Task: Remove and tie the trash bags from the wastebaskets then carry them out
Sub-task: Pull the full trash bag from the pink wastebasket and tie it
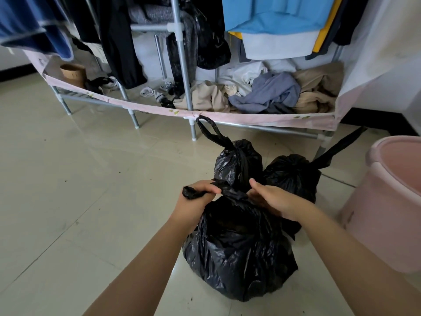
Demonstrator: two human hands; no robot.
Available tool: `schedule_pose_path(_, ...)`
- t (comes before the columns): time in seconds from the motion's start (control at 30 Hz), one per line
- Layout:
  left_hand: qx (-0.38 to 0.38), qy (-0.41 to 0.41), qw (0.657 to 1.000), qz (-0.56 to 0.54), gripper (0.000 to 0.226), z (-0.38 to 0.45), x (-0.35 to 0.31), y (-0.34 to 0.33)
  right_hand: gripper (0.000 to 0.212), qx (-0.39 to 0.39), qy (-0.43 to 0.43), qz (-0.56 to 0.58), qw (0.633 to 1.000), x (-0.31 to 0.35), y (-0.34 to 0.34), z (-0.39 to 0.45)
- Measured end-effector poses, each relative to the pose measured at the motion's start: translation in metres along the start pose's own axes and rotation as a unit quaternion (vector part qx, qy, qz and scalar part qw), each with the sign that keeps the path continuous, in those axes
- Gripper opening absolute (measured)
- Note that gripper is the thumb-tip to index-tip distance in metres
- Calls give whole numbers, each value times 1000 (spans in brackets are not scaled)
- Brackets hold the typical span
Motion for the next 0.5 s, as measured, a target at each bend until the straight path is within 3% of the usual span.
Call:
schedule_pose_path(0.17, 17, 16, 994, -108, 69, 4, 1, 0, 26, -45, 30, 90, 994, 1, -2, 6)
schedule_pose_path(0.23, 16, 19, 993, -118, 70, 4, 1, 0, 15, -5, 53, -2, 999, 0, -3, 7)
schedule_pose_path(0.37, 19, 29, 993, -116, 69, 5, 3, -2, 19, 20, 87, -183, 979, 2, -3, 2)
schedule_pose_path(0.43, 23, 33, 993, -113, 69, 6, 4, -1, 28, -1, 102, -183, 978, 5, 4, 0)
schedule_pose_path(0.5, 34, 36, 993, -108, 70, 6, 4, 1, 23, -20, 110, -133, 985, 5, 11, 1)
Point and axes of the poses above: each hand's wrist, its own z-axis towards the middle knuckle, its own y-axis out of the back of the hand, x = y × z, the point moved 3 cm from there along z, towards the middle knuckle, and after that the axes turned 4 degrees about y, right-handed, at the moved point
